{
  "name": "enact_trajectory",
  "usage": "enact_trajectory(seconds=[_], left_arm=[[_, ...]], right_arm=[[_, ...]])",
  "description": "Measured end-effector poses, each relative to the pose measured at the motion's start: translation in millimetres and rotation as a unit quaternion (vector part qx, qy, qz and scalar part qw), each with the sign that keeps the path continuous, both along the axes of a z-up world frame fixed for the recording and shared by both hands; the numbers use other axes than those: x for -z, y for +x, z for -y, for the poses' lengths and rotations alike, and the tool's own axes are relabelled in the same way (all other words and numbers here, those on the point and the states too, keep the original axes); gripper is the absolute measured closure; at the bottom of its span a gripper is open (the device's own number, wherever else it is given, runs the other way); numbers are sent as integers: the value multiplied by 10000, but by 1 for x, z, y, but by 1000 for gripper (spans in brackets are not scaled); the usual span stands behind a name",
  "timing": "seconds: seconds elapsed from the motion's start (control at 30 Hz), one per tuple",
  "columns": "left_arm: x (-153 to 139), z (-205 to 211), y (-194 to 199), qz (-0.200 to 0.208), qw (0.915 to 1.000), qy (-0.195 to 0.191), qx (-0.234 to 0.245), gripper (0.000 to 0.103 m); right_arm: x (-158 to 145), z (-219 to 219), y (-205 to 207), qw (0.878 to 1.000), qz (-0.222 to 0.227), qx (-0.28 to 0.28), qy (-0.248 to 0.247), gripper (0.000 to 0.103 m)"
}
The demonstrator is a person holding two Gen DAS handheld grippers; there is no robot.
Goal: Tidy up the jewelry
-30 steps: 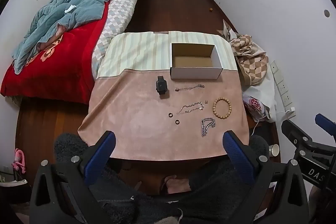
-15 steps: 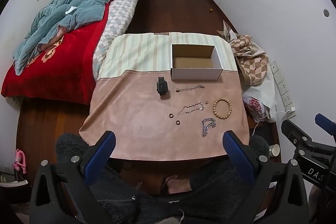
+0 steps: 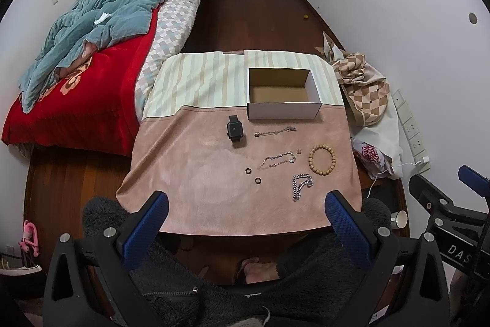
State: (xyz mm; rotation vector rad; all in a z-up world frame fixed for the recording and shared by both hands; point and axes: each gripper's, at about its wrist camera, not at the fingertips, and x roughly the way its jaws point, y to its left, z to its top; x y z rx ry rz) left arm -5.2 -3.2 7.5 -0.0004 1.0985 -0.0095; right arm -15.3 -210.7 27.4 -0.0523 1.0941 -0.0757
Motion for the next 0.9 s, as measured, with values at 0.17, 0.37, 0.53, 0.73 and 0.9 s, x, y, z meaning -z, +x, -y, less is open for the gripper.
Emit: enact_trajectory(seconds=[0.17,0.37,0.53,0.73,0.9], left_arm=[[0,1,0,-9,10000,-7,0,0],[0,1,-1,-10,10000,-6,4,0],[-1,1,-1,3,10000,-12,-14,0],[-3,0,-2,12,10000,-25,-17,0],[-4,0,-2,18,10000,-28,-17,0]], right_arm=[[-2,2,-1,10000,19,4,-5,0],[-4,3,-1,10000,26,-8,-2,0],[-7,2,-2,10000,43,-14,-21,0],[-8,2,-2,10000,51,-18,-16,0],[-8,2,-2,10000,57,-18,-26,0]])
